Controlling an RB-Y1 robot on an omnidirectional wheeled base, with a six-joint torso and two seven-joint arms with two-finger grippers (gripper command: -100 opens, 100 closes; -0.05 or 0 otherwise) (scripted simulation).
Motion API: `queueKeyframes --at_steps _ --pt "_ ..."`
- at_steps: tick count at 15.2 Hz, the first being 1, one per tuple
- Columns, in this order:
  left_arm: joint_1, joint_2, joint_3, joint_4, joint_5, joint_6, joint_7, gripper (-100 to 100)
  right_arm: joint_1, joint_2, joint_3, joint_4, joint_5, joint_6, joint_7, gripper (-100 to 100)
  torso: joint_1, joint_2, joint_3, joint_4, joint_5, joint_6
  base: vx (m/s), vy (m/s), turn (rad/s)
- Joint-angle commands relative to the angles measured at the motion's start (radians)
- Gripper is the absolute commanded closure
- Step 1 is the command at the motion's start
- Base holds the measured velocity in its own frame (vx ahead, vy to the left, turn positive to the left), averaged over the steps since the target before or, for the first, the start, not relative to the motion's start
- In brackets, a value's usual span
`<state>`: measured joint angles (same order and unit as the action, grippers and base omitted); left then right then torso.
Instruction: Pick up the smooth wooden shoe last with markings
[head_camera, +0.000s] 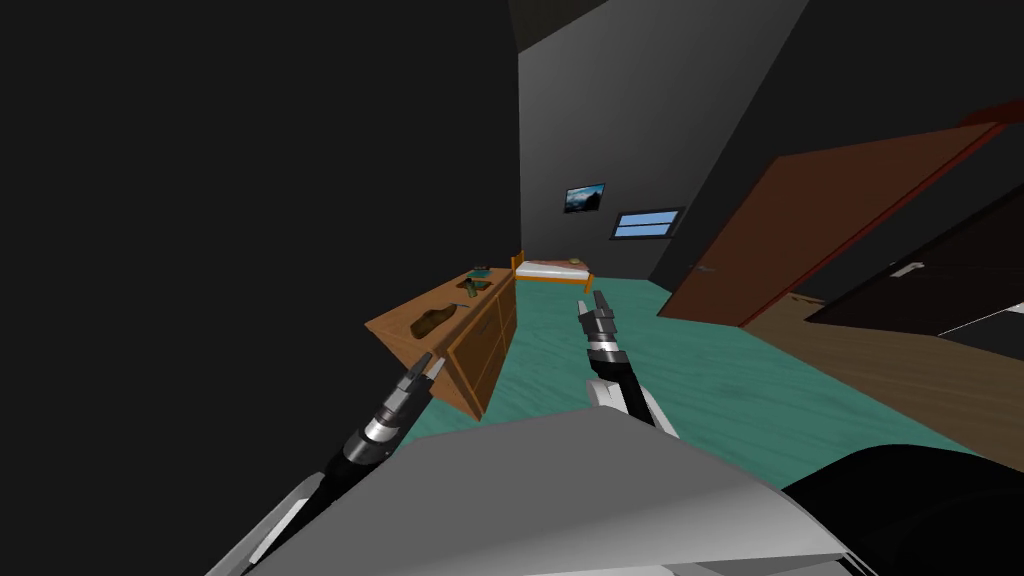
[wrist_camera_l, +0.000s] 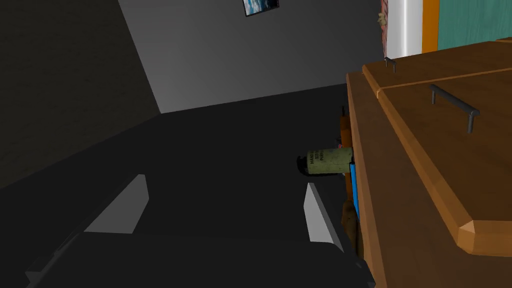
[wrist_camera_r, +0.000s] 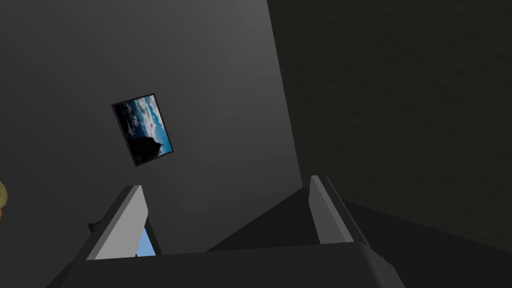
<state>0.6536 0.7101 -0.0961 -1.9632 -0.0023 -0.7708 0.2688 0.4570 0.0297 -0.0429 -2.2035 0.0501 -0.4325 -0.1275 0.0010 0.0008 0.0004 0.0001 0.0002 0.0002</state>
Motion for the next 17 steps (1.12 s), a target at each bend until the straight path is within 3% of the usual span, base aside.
queueKeyframes --at_steps 1,3,4,7,8,11,12,15,16,17 --pt "0.012 0.050 -0.007 0.021 -0.003 -0.011 0.010 -100 0.000 0.000 0.000 0.000 0.000 0.000 0.000 0 0.000 0.000 0.000 0.000 0.000 0.000 -0.012 0.007 -0.069" --pt "0.012 0.084 -0.007 0.021 -0.003 -0.011 0.010 -100 0.000 0.000 0.000 0.000 0.000 0.000 0.000 0 0.000 0.000 0.000 0.000 0.000 0.000 -0.008 0.005 -0.004" --pt "0.029 0.114 -0.020 0.056 -0.009 -0.027 0.023 -100 0.000 0.000 0.000 0.000 0.000 0.000 0.000 0 0.000 0.000 0.000 0.000 0.000 0.000 -0.007 0.003 -0.061" --pt "0.029 0.170 -0.020 0.056 -0.009 -0.027 0.023 -100 0.000 0.000 0.000 0.000 0.000 0.000 0.000 0 0.000 0.000 0.000 0.000 0.000 0.000 -0.008 0.006 -0.033" --pt "0.046 0.201 -0.031 0.092 -0.015 -0.043 0.036 -100 0.000 0.000 0.000 0.000 0.000 0.000 0.000 0 0.000 0.000 0.000 0.000 0.000 0.000 -0.005 0.004 -0.054" --pt "0.046 0.259 -0.031 0.092 -0.015 -0.043 0.036 -100 0.000 0.000 0.000 0.000 0.000 0.000 0.000 0 0.000 -0.001 0.000 0.000 0.000 0.000 -0.004 0.004 -0.035" --pt "0.063 0.288 -0.042 0.128 -0.020 -0.058 0.049 -100 0.000 0.000 0.000 0.000 0.000 0.000 0.000 0 0.000 -0.001 0.000 0.000 0.000 0.000 -0.003 0.003 -0.055" --pt "0.063 0.348 -0.042 0.128 -0.020 -0.058 0.049 -100 0.000 0.000 0.000 0.000 0.000 0.000 0.000 0 0.000 -0.001 0.000 0.000 0.000 0.000 -0.003 0.003 -0.030" --pt "0.079 0.376 -0.052 0.164 -0.026 -0.074 0.063 -100 0.000 0.000 0.000 0.000 0.000 0.000 0.000 0 0.000 -0.001 0.000 0.000 0.000 0.000 0.000 0.002 -0.052" --pt "0.079 0.398 -0.052 0.164 -0.026 -0.074 0.063 -100 0.000 0.000 0.000 0.000 0.000 0.000 0.000 0 0.000 -0.001 0.000 0.000 0.000 0.000 0.000 0.003 -0.061"
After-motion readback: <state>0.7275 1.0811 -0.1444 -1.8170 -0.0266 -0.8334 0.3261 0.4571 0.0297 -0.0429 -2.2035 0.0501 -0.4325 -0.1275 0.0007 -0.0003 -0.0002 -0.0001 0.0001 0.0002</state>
